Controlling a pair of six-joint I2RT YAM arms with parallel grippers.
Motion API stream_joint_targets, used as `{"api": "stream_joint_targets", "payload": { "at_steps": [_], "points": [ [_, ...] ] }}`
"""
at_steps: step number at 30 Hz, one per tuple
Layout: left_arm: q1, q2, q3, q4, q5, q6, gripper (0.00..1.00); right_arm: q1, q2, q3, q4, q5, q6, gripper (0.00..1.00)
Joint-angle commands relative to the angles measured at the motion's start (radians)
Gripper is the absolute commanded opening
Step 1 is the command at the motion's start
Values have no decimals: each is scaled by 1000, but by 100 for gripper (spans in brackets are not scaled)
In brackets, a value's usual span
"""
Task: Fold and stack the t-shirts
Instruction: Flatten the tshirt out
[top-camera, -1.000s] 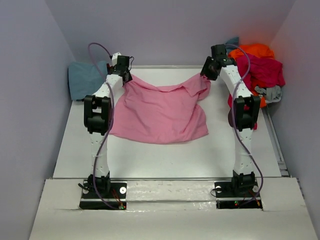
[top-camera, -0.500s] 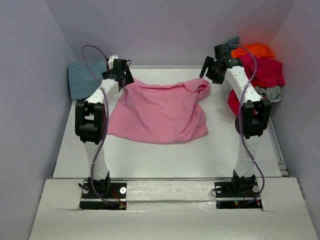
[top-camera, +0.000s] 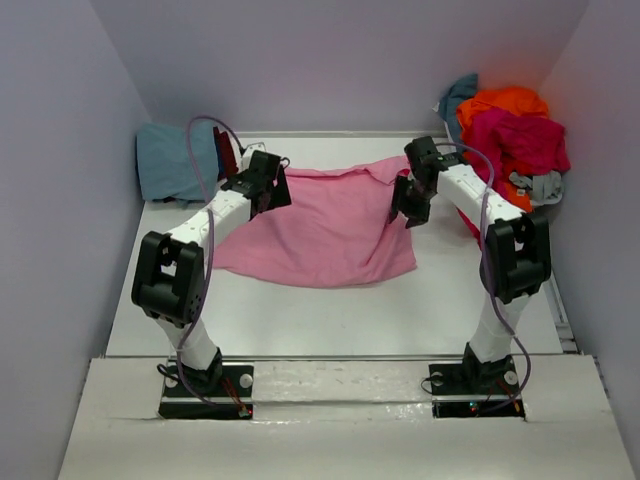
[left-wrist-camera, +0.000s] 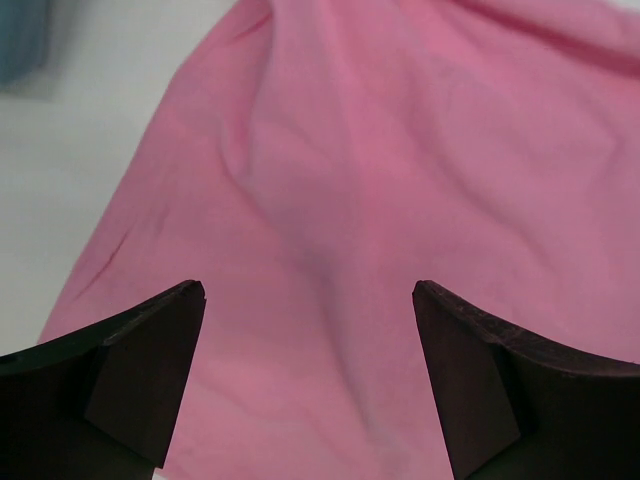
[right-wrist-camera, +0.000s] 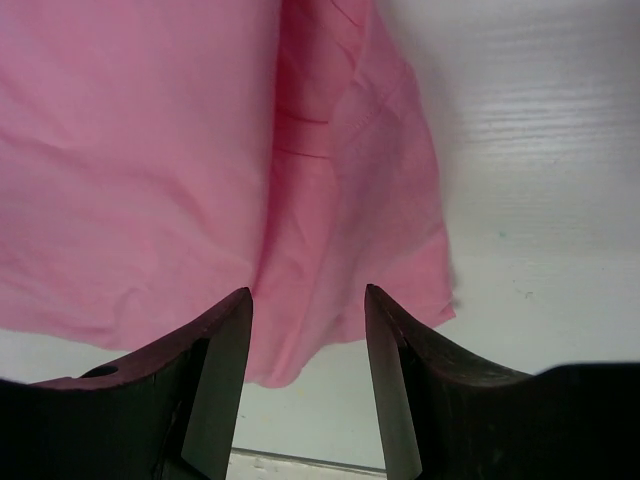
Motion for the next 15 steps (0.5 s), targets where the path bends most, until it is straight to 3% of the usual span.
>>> {"api": "stream_joint_targets", "payload": {
  "at_steps": [1,15],
  "points": [
    [8,-81,-66,-25,5,-33,97,16,-66,-76,14,-31,15,55],
    [-1,-132,-207,-19,56,-56,97,70,-64,-205,43,-83,33,54]
  ]
}}
